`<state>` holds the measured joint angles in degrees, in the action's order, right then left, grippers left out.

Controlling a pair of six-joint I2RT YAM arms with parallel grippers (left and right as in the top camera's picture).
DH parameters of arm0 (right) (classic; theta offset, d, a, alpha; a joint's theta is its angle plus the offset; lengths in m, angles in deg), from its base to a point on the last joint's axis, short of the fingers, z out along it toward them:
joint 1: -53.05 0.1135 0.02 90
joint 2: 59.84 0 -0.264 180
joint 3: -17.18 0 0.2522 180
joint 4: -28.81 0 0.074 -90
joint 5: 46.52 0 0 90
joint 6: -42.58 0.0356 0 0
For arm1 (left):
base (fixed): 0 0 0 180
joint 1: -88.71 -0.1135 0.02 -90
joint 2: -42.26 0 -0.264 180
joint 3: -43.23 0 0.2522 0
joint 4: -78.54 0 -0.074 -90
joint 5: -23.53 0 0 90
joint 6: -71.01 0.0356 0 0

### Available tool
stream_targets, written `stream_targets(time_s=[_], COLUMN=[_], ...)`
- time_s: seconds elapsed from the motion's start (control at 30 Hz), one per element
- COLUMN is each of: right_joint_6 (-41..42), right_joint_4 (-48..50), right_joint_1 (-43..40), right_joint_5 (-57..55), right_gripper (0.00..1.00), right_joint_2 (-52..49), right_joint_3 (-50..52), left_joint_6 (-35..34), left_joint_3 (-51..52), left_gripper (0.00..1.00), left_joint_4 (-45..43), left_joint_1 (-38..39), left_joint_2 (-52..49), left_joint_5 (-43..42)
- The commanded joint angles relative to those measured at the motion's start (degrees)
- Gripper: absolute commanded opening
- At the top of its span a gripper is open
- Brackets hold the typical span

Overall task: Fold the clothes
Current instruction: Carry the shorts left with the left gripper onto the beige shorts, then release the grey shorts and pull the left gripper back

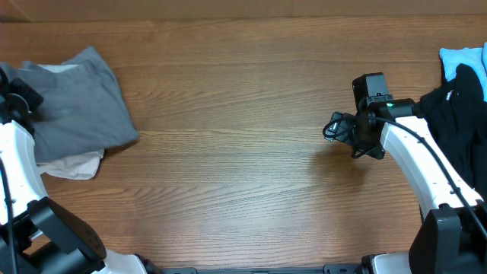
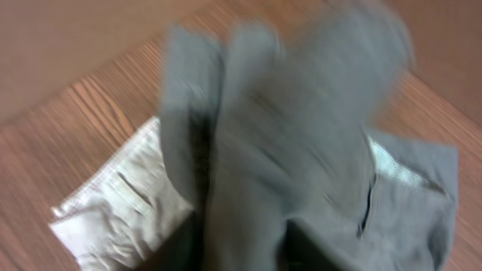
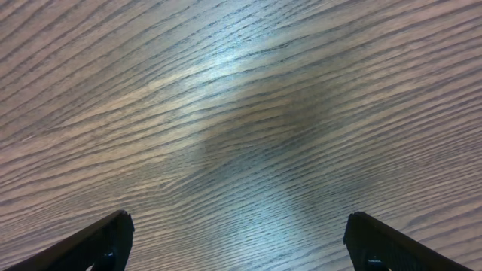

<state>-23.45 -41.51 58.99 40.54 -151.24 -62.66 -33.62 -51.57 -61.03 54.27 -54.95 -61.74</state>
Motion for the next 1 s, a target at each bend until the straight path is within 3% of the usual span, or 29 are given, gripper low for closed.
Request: stream_targets(time_s=[0.0,0.03,0.13,0.27,0.47,0.53,0.73,0.87,0.97], right_joint_6=[-0.2,-0.2,-0.2,-0.2,-0.2,-0.2,-7.2,-10.9,-10.9], right_joint_4=[0.2,0.3,0.2,0.2,1.2,2.5,10.3,13.2,14.2], right_joint_1=[-0.4,-0.4,-0.4,-0.4,-0.4,-0.4,-0.4,-0.4,-0.7], right_joint_5=[0.3,0.3,0.3,0.3,1.0,1.8,10.7,14.6,13.6], right_gripper=[0.94,0.94,0.94,0.94,1.0,1.0,1.0,1.0,1.0], right_joint_2=[0.7,0.7,0.7,0.7,0.7,0.7,0.7,0.7,0.7], right_joint_3=[-0.9,-0.9,-0.9,-0.9,-0.9,-0.9,-0.9,-0.9,-1.1], left_joint_6=[1.0,0.9,1.0,1.0,2.6,4.4,11.1,11.8,11.1], left_joint_3=[-0.8,-0.8,-0.8,-0.8,-0.8,-0.8,-0.8,-0.8,-0.8], left_gripper=[0.87,0.89,0.8,0.82,0.7,0.7,0.82,1.0,1.0], left_joint_4=[-1.2,-1.2,-1.2,-1.2,-1.2,-0.7,2.4,8.5,15.1], left_joint_1=[-1.5,-1.6,-1.7,-1.5,0.3,2.3,15.7,25.8,32.1], left_joint_2=[0.2,0.2,0.2,0.2,0.2,0.2,0.1,0.1,0.1], left_joint_5=[4.9,4.9,4.9,3.9,-7.7,-10.4,-10.6,-10.6,-10.6])
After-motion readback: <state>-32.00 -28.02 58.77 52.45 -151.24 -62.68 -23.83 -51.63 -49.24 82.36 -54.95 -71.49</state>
